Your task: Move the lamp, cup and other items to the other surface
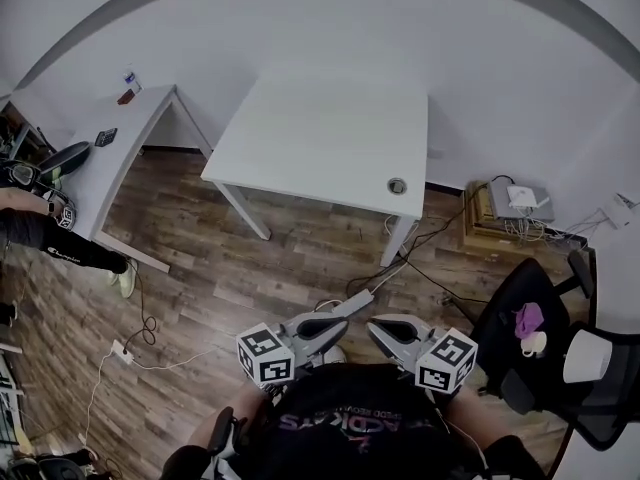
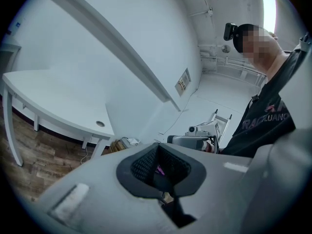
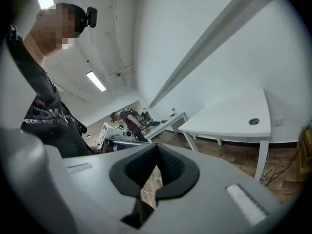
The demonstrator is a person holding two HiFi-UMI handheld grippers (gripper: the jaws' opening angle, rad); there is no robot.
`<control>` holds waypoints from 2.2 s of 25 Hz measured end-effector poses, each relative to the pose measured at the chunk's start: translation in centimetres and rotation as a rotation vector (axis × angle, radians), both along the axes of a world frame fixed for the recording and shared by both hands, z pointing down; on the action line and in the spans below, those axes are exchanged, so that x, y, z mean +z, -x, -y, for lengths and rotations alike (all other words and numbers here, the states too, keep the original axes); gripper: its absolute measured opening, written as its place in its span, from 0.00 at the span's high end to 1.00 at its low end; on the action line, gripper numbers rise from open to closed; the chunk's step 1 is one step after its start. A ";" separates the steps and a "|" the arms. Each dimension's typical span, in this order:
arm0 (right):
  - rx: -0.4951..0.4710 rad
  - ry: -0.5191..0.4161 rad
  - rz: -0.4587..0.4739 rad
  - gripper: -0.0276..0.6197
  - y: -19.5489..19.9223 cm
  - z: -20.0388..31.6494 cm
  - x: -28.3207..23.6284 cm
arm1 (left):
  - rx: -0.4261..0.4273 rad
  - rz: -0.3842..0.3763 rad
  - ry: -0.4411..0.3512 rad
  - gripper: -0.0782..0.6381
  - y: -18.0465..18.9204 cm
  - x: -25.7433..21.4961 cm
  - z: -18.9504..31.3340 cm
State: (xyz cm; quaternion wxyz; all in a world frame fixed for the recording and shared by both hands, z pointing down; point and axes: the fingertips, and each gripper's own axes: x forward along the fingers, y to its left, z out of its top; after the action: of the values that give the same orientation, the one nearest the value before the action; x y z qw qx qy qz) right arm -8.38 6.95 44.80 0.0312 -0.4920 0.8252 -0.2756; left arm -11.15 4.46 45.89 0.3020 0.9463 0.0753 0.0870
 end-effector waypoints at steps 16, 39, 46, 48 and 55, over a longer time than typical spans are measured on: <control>-0.014 0.012 -0.056 0.95 2.4 1.1 0.5 | 0.012 -0.003 0.006 0.89 2.1 0.7 0.7; 0.007 0.035 -0.067 0.95 3.2 1.3 1.7 | 0.031 -0.002 0.030 0.89 2.8 1.7 0.9; 0.013 0.030 -0.051 0.95 3.1 1.3 1.6 | 0.035 0.002 0.030 0.89 2.6 1.8 0.8; 0.013 0.028 -0.048 0.95 3.1 1.4 1.6 | 0.036 0.004 0.029 0.89 2.6 1.8 0.8; 0.009 0.032 -0.048 0.95 3.3 1.5 1.8 | 0.034 0.007 0.034 0.89 2.7 2.0 0.9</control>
State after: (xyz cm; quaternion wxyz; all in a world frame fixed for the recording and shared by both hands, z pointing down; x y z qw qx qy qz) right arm -11.70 5.45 46.55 0.0049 -0.5025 0.8191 -0.2768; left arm -13.88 3.54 47.86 0.3169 0.9393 0.0921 0.0942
